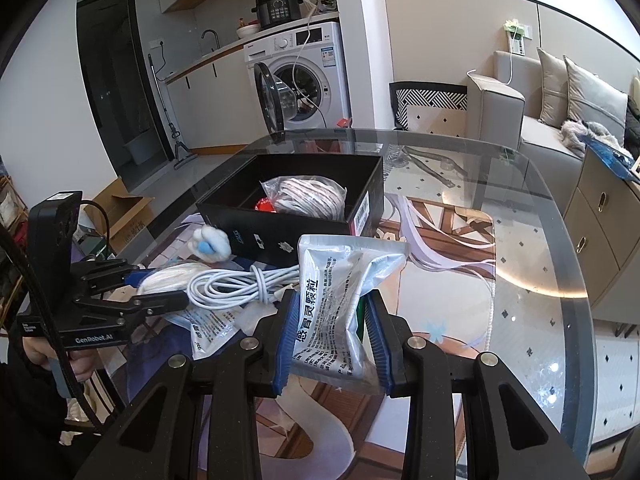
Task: Organize soft objects
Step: 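Carry the rope bag with left tool over the black box while right tool carries the sachet toward it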
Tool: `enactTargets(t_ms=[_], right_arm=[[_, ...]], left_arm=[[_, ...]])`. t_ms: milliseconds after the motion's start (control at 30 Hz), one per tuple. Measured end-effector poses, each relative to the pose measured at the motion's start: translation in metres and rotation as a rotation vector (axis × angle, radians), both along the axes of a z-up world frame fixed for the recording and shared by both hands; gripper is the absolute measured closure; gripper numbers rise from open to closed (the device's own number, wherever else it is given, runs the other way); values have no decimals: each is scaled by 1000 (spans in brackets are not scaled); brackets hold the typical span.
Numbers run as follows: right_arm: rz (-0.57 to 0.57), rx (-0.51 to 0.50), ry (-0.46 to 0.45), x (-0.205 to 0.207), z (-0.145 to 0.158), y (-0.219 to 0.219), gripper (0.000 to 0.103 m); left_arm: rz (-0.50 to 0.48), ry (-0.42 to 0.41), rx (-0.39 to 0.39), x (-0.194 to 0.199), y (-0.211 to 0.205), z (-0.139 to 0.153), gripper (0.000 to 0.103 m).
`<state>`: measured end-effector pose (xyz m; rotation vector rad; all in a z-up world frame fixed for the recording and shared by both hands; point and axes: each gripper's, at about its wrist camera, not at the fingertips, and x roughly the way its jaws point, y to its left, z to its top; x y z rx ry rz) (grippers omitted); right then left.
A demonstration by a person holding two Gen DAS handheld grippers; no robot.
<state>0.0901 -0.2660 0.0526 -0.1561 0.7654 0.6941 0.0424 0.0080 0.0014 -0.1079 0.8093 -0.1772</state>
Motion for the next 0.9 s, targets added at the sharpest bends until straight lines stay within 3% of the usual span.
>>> enactTargets(t_ms=[900], right_arm=[[53,71,-106,-23,44,9,69]], left_arm=[[27,-154,-55,-28,18,56,61]])
